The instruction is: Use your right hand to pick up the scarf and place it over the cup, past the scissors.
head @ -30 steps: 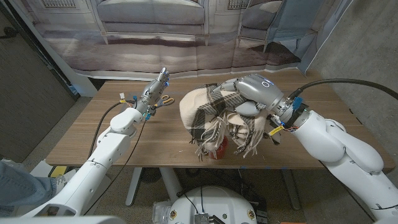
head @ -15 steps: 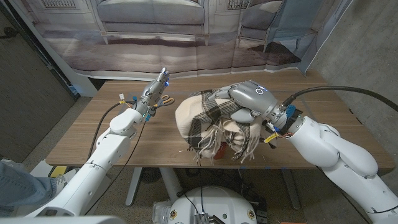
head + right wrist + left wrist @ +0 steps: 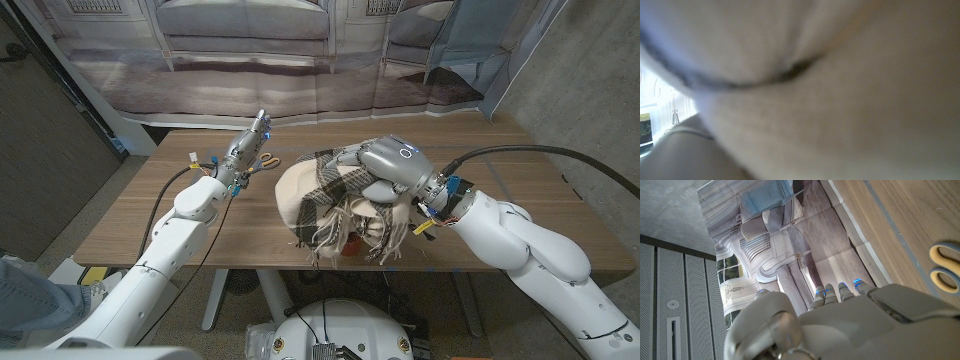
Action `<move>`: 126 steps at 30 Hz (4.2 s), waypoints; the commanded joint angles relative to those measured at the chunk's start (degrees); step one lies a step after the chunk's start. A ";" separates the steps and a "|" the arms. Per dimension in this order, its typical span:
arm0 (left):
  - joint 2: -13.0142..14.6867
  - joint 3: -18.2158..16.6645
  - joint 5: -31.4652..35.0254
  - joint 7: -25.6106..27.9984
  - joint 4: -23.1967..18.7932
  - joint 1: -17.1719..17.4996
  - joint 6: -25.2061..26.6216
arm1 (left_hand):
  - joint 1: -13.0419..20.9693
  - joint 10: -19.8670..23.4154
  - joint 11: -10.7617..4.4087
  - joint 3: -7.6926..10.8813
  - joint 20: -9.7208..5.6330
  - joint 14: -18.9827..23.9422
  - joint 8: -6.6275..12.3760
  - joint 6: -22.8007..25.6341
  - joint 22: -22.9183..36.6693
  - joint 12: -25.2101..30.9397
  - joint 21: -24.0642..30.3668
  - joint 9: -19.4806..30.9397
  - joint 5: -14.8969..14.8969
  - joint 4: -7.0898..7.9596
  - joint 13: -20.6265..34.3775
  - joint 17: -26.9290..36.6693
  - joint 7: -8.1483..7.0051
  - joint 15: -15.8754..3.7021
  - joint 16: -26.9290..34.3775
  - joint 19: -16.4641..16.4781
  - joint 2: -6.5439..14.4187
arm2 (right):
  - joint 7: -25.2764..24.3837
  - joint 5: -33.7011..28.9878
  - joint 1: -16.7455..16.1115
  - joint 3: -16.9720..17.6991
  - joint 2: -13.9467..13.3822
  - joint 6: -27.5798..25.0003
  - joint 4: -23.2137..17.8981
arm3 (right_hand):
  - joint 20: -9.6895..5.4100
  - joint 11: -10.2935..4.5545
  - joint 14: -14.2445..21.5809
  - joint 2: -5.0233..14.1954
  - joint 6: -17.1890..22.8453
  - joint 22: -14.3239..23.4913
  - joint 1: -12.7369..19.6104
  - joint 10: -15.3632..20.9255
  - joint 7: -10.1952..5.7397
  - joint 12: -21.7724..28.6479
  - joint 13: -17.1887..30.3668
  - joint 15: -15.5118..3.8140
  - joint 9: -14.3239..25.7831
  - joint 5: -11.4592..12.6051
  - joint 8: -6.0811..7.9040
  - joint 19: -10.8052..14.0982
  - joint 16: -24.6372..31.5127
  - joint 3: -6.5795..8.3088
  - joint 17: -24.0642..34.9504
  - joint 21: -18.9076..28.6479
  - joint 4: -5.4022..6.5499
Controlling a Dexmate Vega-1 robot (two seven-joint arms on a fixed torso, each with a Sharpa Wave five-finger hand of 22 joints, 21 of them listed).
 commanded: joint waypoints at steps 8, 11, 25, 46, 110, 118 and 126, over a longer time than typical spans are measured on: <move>0.21 -0.07 -0.24 -0.36 0.30 -0.08 0.16 | 0.76 0.05 0.37 -0.36 0.19 -0.13 -0.05 0.07 0.15 0.04 0.02 0.11 -0.15 0.10 0.15 0.13 0.02 0.38 -0.20 -2.65 -0.20 | -5.73 -4.48 1.81 -4.99 -3.21 -3.96 3.42 | -9.03 -0.85 1.26 8.13 0.77 -0.49 7.02 1.83 0.06 -0.29 0.14 -6.14 0.13 0.21 0.00 -0.37 -0.13 1.00 0.30 0.54 0.50; 0.30 -0.10 -0.08 -0.15 0.03 0.05 0.30 | 0.77 0.00 0.35 -0.36 0.19 -0.19 -0.03 0.10 0.15 0.02 0.02 0.11 -0.16 0.10 0.15 0.13 0.05 0.38 -0.23 -2.66 -0.20 | -5.92 -3.76 1.81 -5.27 -3.98 -4.63 3.67 | -8.99 -0.81 1.31 8.05 1.00 -0.63 6.90 1.99 0.02 -0.34 0.21 -6.16 0.10 0.22 0.02 -0.49 -0.18 1.05 0.30 0.59 0.49; 0.05 0.27 0.28 0.65 -0.76 0.34 0.47 | 0.80 0.06 0.35 -0.39 0.19 -0.11 -0.06 0.07 0.15 0.03 0.02 0.11 -0.19 0.15 0.15 0.13 -0.01 0.43 -0.20 -2.65 -0.18 | -7.85 -3.41 0.82 -6.23 -7.55 -6.14 4.33 | -8.97 -0.65 1.43 8.04 1.25 -0.98 6.73 2.27 -0.01 -0.66 0.46 -6.23 0.10 0.25 -0.09 -0.75 -0.34 1.44 0.34 0.91 0.35; 0.26 0.95 0.34 0.97 -2.11 1.03 0.73 | 0.86 0.07 0.35 -0.43 0.20 -0.16 -0.03 0.19 0.15 0.02 0.03 0.11 -0.24 0.19 0.15 0.14 -0.05 0.37 -0.23 -2.63 -0.18 | -10.33 -6.88 -0.50 -8.81 -11.26 -9.51 4.48 | -8.93 -0.74 1.62 8.06 1.42 -1.25 6.29 2.57 -0.09 -1.11 0.78 -6.17 0.19 0.27 -0.25 -1.04 -0.52 1.90 0.40 1.26 0.34; 0.74 0.41 0.20 1.83 -2.91 2.36 1.83 | 1.01 0.07 0.32 -0.52 0.23 -0.04 0.02 0.49 0.16 -0.01 0.03 0.12 -0.34 0.33 0.15 0.14 -0.03 0.28 -0.20 -2.65 -0.13 | -14.82 -1.72 8.22 -21.78 -18.63 -17.78 12.49 | -8.32 0.82 -5.89 5.11 -4.63 -2.56 -2.55 -1.76 0.37 -6.31 -0.72 -5.62 -1.06 0.12 -4.71 -5.04 -5.17 1.02 -1.02 -2.65 2.98; 0.80 0.52 0.32 1.66 -2.85 1.56 2.40 | 1.01 0.11 0.25 -0.53 0.29 -0.04 0.07 0.63 0.16 0.00 0.03 0.12 -0.36 0.35 0.16 0.15 0.01 0.35 -0.21 -2.66 -0.12 | -14.60 -0.40 8.61 -21.10 -19.60 -16.92 12.38 | -7.02 1.78 -9.59 2.87 -8.28 -2.95 -7.42 -5.16 0.50 -7.84 -1.11 -4.92 -1.32 -0.01 -6.19 -5.68 -7.21 -0.61 -2.27 -5.47 4.60; 0.75 1.00 0.61 1.30 -2.26 0.43 2.82 | 1.03 0.08 0.32 -0.54 0.25 -0.01 0.07 0.67 0.16 -0.02 0.02 0.12 -0.37 0.37 0.16 0.15 -0.05 0.36 -0.20 -2.70 -0.11 | -15.06 -1.40 8.01 -20.38 -20.59 -16.88 11.57 | -5.62 2.01 -13.51 0.51 -12.53 -3.16 -10.75 -8.66 0.92 -9.19 -1.55 -3.54 -1.37 0.59 -7.04 -5.91 -8.39 -1.69 -3.22 -8.72 5.38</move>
